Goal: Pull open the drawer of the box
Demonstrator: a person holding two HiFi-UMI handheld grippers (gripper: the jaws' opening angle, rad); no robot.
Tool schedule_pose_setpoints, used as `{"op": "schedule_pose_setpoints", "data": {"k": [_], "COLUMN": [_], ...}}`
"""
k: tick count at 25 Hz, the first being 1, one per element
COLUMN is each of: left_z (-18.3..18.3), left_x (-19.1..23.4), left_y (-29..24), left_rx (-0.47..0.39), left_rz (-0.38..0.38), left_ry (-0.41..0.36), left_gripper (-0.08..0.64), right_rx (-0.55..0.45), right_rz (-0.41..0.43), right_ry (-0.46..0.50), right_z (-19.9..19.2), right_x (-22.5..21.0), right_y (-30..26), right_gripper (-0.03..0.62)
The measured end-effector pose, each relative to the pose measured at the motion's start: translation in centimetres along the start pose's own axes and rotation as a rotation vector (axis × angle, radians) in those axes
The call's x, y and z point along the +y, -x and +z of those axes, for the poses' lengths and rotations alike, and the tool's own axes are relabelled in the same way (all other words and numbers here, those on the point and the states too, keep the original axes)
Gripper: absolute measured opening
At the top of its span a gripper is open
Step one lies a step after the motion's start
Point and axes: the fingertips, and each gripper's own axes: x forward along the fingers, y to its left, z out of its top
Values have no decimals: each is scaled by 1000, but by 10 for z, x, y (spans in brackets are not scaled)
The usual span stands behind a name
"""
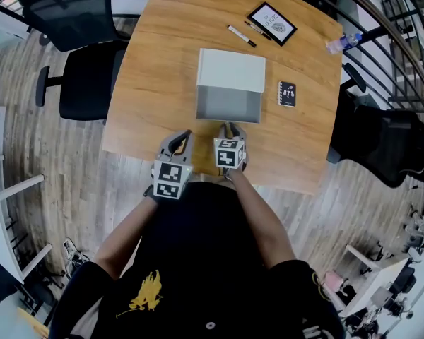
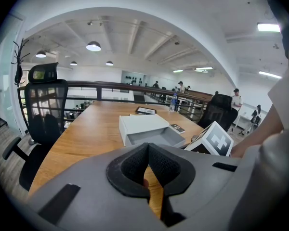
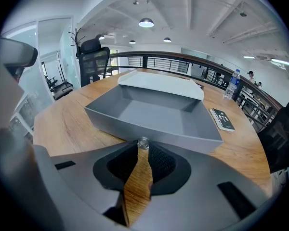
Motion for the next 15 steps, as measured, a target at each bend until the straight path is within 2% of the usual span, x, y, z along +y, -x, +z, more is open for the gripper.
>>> {"op": "schedule_pose_setpoints", "data": {"k": [15], "left_z": [-3], "left_x": [-1], "left_y": [4], "left_rx": [3], "left_rz": [10], "left_ry": [3], "left_gripper": [9], "right_rx": [-11], "right_rz": [3], "right_ry": [24], "right_z": [0], "right_x": [4], "right_y": [-1], "right_gripper": [66]}}
